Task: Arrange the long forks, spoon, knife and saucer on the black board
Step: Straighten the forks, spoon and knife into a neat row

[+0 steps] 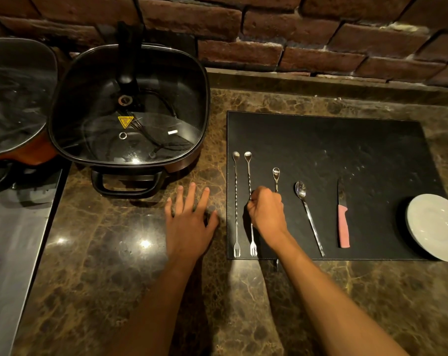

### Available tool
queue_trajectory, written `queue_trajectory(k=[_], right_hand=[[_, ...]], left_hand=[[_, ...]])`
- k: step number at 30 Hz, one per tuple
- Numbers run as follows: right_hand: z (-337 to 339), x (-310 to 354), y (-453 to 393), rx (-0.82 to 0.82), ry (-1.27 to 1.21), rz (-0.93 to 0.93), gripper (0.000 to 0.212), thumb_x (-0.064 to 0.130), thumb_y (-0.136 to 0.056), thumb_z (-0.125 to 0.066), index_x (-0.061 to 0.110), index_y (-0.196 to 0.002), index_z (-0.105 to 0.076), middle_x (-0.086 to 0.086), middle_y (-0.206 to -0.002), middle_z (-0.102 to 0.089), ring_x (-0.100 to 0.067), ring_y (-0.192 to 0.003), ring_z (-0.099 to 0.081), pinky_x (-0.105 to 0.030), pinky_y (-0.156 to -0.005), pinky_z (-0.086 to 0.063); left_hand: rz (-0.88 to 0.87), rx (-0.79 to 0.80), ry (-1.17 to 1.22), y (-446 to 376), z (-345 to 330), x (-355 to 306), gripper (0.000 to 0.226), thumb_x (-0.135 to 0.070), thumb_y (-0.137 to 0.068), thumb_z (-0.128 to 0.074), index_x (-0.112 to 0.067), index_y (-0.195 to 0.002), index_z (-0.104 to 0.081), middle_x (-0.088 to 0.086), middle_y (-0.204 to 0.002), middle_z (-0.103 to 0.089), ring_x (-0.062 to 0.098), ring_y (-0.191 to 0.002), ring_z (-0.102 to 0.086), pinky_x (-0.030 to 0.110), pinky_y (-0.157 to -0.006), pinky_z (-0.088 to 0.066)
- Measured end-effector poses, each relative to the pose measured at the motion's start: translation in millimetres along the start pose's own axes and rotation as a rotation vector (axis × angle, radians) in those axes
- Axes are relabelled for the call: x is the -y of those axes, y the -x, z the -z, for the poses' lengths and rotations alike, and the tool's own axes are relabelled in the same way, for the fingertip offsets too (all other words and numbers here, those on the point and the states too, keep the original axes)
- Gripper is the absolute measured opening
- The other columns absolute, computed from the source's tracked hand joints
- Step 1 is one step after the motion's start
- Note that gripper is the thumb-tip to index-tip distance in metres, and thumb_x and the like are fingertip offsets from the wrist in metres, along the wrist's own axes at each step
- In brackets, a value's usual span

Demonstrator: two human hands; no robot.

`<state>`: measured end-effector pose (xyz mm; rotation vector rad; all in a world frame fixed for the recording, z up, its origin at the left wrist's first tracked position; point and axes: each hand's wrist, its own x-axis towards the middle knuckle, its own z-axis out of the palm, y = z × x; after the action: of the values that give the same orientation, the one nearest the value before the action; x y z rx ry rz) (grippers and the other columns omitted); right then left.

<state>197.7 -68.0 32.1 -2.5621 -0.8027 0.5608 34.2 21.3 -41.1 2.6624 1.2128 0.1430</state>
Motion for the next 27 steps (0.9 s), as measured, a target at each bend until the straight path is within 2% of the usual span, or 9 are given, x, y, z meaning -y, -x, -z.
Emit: queue_trajectory(k=[3,8,13,27], right_hand=[[-0.2,0.0,0.6,-0.001,-0.002,0.0,0.009,0.008,-0.087,-0.054,0.002,-0.088,-0.06,-0.019,-0.089,-0.062,-0.042,-0.084,-0.061,-0.034,-0.062,-0.042],[1.5,1.4,0.7,0.003,0.001,0.006,0.012,0.009,-0.087,-0.054,0.001,-0.092,-0.061,-0.022,-0.094,-0.063,-0.045,-0.088,-0.061,-0.04,-0.068,-0.048],[1.3,1.2,1.9,0.008,-0.01,0.002,0.012,0.01,-0.088,-0.056,0.002,-0.095,-0.062,-0.021,-0.097,-0.063,-0.042,-0.089,-0.062,-0.041,-0.07,-0.051],[-1.4,-1.4,1.8,-0.021,-0.018,-0.009,0.009,0.009,-0.087,-0.057,0.004,-0.091,-0.063,-0.019,-0.092,-0.065,-0.042,-0.086,-0.062,-0.029,-0.063,-0.037]], left_hand=[[0.003,0.007,0.003,0.0,0.5,0.1,0.064,-0.062,-0.099,-0.029,-0.033,-0.156,-0.034,0.007,-0.166,-0.032,0.033,-0.155,-0.024,0.056,-0.122,-0.021],[0.005,0.002,0.005,0.8,0.4,-0.1,0.064,-0.061,-0.099,-0.032,-0.033,-0.156,-0.035,0.008,-0.166,-0.032,0.033,-0.155,-0.023,0.057,-0.122,-0.022],[0.007,0.011,0.001,0.1,-0.2,0.2,0.064,-0.061,-0.099,-0.03,-0.033,-0.157,-0.033,0.007,-0.167,-0.03,0.032,-0.156,-0.022,0.057,-0.122,-0.021],[-0.001,-0.013,-0.008,0.5,-1.9,0.6,0.064,-0.059,-0.098,-0.033,-0.032,-0.156,-0.035,0.008,-0.165,-0.034,0.034,-0.155,-0.025,0.057,-0.121,-0.022]])
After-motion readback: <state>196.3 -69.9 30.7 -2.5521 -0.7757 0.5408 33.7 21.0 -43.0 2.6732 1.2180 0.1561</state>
